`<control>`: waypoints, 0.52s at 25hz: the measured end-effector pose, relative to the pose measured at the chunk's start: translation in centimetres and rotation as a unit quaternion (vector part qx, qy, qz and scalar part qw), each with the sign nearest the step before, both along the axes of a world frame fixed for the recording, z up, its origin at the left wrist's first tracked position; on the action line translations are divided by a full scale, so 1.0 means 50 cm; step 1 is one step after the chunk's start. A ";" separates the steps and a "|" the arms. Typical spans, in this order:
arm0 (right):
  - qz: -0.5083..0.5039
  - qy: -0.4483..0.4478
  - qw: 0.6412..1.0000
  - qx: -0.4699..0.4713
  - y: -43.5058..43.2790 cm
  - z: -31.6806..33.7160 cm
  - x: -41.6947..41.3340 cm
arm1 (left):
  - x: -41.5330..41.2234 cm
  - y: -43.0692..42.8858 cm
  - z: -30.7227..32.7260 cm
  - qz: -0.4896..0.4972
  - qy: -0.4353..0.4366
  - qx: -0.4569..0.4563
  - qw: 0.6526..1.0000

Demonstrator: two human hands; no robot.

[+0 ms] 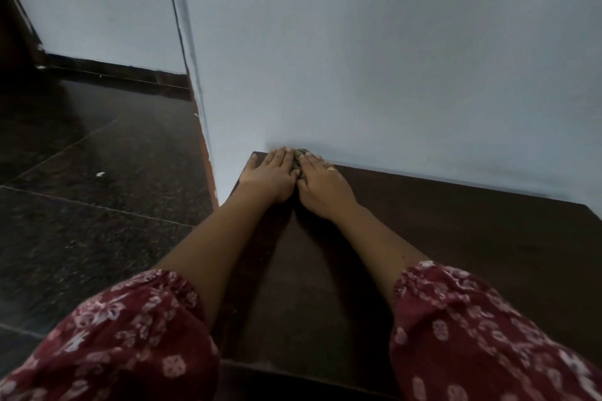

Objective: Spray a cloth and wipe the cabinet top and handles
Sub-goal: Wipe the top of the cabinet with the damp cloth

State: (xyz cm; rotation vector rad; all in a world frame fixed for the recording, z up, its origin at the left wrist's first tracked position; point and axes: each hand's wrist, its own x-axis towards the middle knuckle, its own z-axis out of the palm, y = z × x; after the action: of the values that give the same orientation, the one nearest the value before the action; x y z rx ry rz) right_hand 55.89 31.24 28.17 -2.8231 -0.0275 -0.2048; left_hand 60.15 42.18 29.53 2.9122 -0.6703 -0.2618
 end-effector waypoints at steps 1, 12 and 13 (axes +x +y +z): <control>0.014 0.003 1.000 -0.003 0.026 0.000 0.009 | 0.007 0.029 0.000 0.011 0.004 -0.004 1.000; 0.075 0.020 0.997 0.012 0.194 0.005 -0.137 | -0.151 0.201 -0.007 0.053 0.003 0.023 0.998; 0.084 0.023 0.996 0.019 0.205 0.008 -0.164 | -0.177 0.214 -0.006 0.051 0.003 0.045 0.998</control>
State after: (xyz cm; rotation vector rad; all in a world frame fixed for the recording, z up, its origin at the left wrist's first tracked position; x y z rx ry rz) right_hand 47.70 41.50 28.58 -2.7679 -0.2464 -0.1011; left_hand 51.31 52.86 29.23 3.0190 -0.5194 -0.2955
